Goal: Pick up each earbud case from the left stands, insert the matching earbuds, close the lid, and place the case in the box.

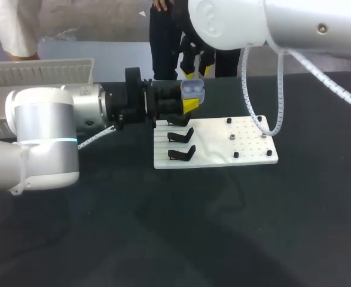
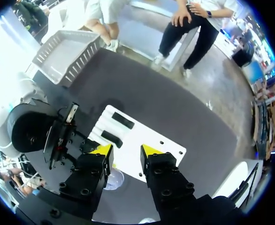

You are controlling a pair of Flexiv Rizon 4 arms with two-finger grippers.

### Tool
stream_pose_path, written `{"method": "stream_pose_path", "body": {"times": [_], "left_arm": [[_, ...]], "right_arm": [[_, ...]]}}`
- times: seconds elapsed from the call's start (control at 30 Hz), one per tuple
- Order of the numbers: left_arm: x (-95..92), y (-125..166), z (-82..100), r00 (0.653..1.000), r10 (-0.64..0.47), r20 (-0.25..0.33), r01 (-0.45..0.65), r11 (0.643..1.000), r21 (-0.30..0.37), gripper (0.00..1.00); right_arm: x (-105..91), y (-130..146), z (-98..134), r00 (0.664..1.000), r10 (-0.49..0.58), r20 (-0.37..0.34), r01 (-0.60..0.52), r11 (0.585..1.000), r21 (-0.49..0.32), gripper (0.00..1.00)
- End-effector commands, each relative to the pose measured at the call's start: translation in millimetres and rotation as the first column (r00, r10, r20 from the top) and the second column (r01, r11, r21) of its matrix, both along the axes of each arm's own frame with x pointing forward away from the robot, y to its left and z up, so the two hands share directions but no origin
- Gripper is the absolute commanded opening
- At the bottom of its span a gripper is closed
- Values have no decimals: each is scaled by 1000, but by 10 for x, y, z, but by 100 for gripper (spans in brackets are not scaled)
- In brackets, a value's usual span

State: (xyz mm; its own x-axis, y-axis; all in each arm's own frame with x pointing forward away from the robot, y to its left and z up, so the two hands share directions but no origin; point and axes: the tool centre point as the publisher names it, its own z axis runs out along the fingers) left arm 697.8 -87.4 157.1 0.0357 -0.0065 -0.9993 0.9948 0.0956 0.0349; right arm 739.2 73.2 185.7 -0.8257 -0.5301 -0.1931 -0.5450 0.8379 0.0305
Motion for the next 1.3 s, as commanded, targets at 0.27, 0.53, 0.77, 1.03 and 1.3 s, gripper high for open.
{"method": "stream_pose_path", "body": {"times": [0.27,0.53,0.77,1.03,1.3], "left_arm": [[-12,-3,-1,1000,8,5,-8,1000,-3,0],[3,123,147,999,17,33,-17,1000,-18,0],[138,640,422,991,83,105,-84,996,-2,0],[319,1529,626,959,222,179,-239,967,83,0],[459,2431,667,896,381,228,-416,900,132,0]], "right_arm": [[-225,-43,-17,999,-31,35,29,999,31,38],[-189,-344,341,982,-153,113,136,981,140,74],[-276,-524,436,969,-204,142,182,971,155,100],[-441,-587,299,965,-243,103,226,962,154,100],[-596,-592,164,959,-277,60,267,954,136,100]]}}
